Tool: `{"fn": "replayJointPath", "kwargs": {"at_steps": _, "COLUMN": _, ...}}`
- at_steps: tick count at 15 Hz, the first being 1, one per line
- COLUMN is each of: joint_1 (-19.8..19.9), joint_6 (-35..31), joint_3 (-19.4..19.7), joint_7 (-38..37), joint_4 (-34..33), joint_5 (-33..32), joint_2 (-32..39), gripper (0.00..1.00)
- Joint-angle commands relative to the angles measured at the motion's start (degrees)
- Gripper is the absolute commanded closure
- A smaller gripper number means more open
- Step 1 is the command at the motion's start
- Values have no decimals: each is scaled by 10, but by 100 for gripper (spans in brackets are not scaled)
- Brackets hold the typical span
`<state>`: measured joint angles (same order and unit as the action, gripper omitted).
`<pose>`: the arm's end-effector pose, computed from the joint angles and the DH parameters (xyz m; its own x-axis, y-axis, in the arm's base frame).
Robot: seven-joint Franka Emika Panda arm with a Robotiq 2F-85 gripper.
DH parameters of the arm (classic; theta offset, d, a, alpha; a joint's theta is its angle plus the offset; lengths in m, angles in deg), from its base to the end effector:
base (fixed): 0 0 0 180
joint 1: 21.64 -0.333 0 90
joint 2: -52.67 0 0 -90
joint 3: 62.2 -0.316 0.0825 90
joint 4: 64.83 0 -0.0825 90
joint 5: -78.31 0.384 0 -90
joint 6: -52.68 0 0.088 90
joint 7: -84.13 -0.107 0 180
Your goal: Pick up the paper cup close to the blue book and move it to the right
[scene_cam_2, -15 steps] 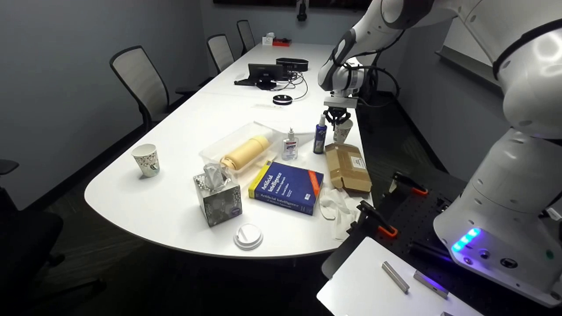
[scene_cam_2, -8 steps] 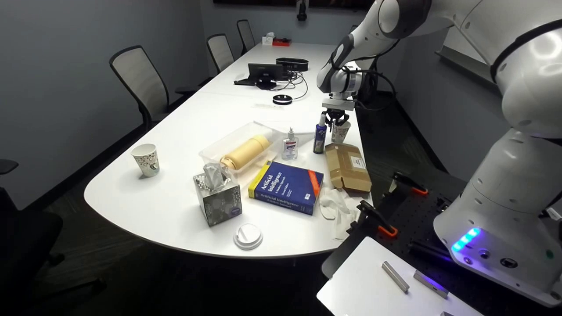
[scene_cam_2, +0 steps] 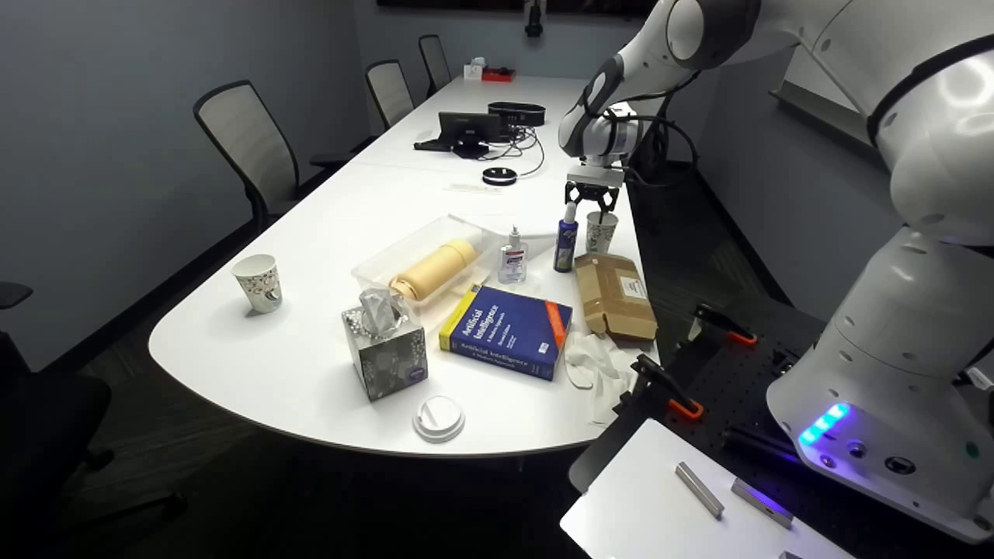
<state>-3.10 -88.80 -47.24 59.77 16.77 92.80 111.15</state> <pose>0.6175 -0.3675 0.0985 0.4735 -0.8769 0.0823 -0.8806 -0.4735 0.0215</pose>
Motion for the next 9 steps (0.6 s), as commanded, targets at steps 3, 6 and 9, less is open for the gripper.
{"fn": "replayJointPath", "kwargs": {"at_steps": 3, "joint_1": -75, "joint_6": -2, "joint_3": 42, "joint_7": -45, "joint_4": 102, "joint_5": -36, "joint_2": -113, "gripper": 0}}
{"fn": "replayJointPath", "kwargs": {"at_steps": 6, "joint_1": -121, "joint_6": 3, "joint_3": 55, "joint_7": -43, "joint_4": 159, "joint_5": -76, "joint_2": -178, "gripper": 0}}
{"fn": "replayJointPath", "kwargs": {"at_steps": 9, "joint_1": -158, "joint_6": 6, "joint_3": 46, "joint_7": -24, "joint_4": 225, "joint_5": -119, "joint_2": -253, "gripper": 0}}
